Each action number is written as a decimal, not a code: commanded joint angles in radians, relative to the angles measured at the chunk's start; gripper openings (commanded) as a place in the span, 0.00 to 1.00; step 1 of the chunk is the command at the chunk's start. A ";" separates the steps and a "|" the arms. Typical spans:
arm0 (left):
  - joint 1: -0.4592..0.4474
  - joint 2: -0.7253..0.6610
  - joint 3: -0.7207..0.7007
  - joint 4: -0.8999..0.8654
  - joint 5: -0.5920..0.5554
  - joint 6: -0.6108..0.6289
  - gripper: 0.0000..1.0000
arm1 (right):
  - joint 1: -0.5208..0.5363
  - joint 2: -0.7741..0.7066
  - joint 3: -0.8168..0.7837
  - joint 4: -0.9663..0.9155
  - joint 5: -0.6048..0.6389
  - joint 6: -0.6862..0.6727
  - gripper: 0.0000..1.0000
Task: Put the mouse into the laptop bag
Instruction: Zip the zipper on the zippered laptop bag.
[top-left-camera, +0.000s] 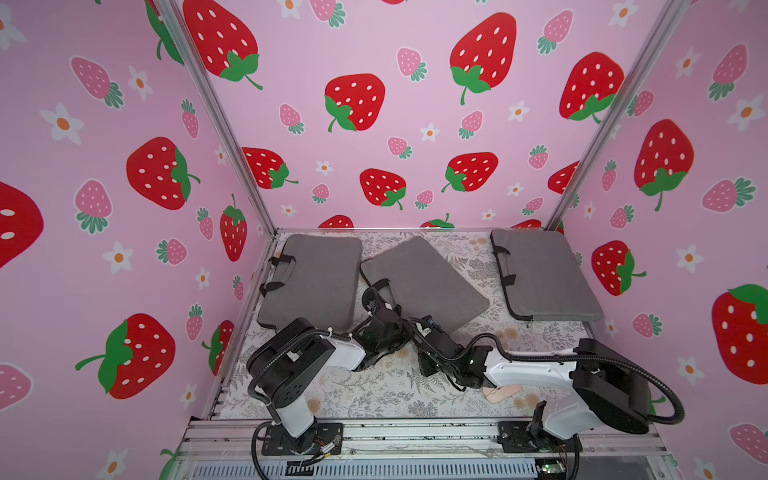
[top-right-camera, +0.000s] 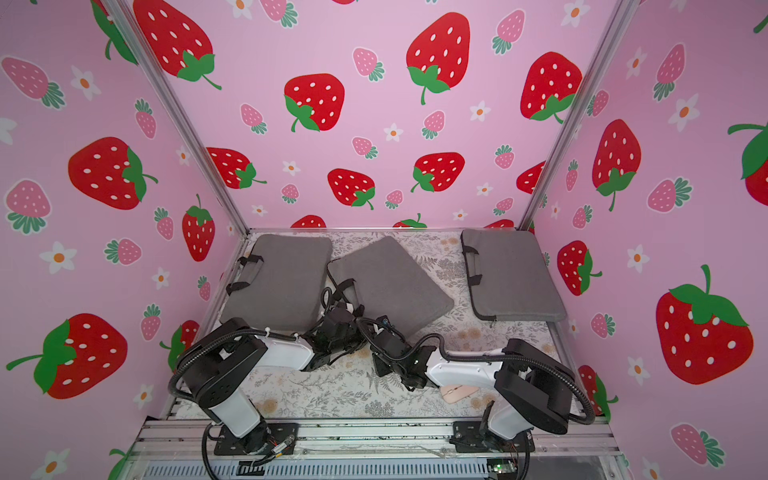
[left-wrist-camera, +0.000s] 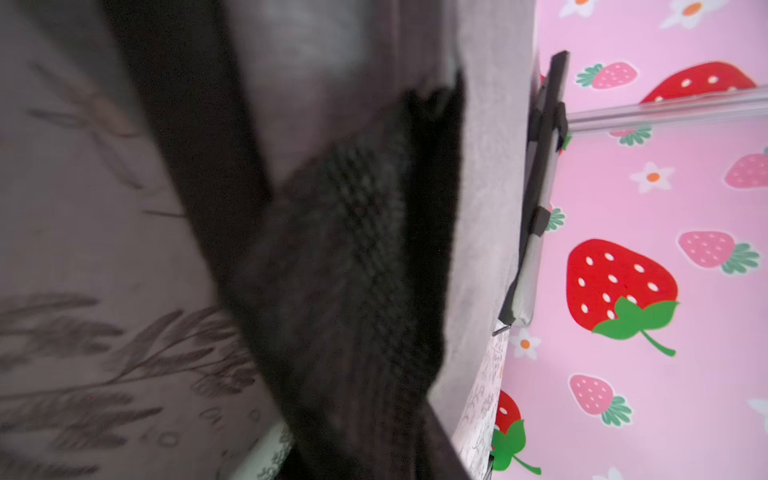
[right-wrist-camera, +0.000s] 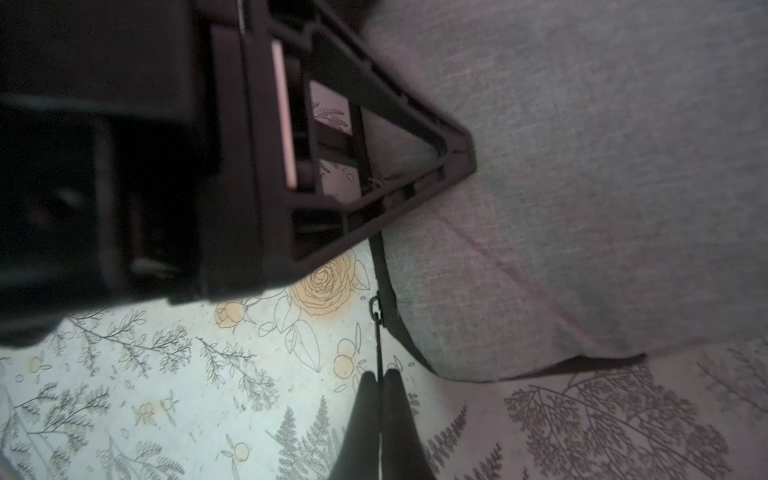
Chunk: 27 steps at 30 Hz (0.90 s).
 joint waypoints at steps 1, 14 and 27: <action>0.017 0.049 0.004 0.099 0.001 -0.035 0.00 | 0.015 0.004 0.015 -0.014 0.011 0.040 0.00; 0.081 0.035 -0.031 0.094 0.068 -0.026 0.00 | -0.073 0.009 -0.120 -0.052 0.029 0.138 0.00; 0.104 0.006 -0.067 0.100 0.096 -0.017 0.00 | -0.271 -0.029 -0.149 -0.080 0.022 0.094 0.00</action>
